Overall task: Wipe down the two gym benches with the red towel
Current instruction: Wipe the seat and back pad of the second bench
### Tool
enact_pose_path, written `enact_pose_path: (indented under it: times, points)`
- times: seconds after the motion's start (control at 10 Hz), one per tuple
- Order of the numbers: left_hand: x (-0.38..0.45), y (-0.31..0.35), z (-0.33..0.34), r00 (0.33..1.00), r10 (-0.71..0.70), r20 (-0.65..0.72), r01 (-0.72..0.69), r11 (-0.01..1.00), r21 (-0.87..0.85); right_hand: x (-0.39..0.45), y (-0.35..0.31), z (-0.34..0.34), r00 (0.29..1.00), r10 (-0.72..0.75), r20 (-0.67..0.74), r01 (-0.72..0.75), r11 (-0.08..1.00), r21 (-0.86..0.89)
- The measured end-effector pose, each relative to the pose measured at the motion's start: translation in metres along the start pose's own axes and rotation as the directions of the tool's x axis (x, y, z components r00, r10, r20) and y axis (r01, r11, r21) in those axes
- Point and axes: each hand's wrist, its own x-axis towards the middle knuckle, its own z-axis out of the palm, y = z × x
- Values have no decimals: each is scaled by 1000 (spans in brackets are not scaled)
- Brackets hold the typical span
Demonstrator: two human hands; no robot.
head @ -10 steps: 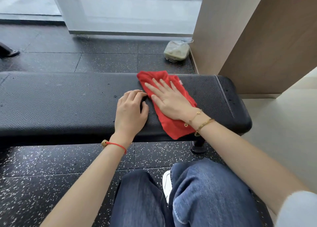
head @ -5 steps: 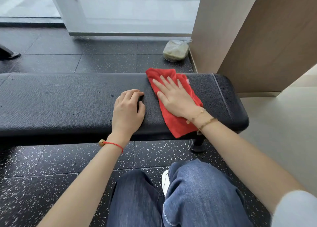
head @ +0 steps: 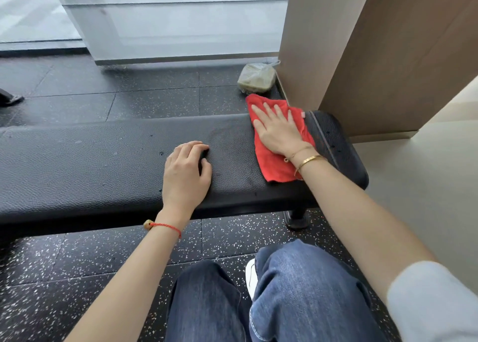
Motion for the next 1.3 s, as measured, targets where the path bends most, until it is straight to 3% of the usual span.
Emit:
enact_pose_path:
  times: [0.2, 0.3, 0.4, 0.5, 0.6, 0.7, 0.9, 1.1, 1.3]
  points:
    - [1, 0, 0, 1000, 8, 8, -8, 1000, 4, -57, -25, 16, 960, -279, -32, 278, 959, -54]
    - [0, -2, 1, 1000, 16, 6, -16, 1000, 6, -102, 6, 17, 965, -233, -118, 224, 971, -80]
    - [-1, -2, 2, 1000, 22, 8, -22, 1000, 12, -117, 48, 11, 982, -48, -183, 36, 997, -69]
    - [-1, -2, 2, 1000, 25, 6, -25, 1000, 17, -92, 77, 0, 986, 86, -145, -95, 994, -57]
    - [-1, -1, 2, 1000, 25, 6, -25, 1000, 16, -51, 84, -11, 988, 133, -81, -134, 991, -6]
    - [-1, -1, 2, 1000, 21, 7, -22, 1000, 15, -42, 77, -13, 987, 149, -64, -148, 989, 22]
    - [-1, -3, 3, 1000, 25, 9, -25, 1000, 16, -110, 71, 6, 983, 12, -183, -20, 999, -42]
    - [-1, 0, 3, 1000, 15, 3, -15, 1000, 24, -45, 58, -4, 993, 70, -96, -73, 997, -27]
    - [0, -1, 3, 1000, 11, 3, -11, 1000, 17, -19, -9, 5, 996, -67, -57, 65, 997, -33]
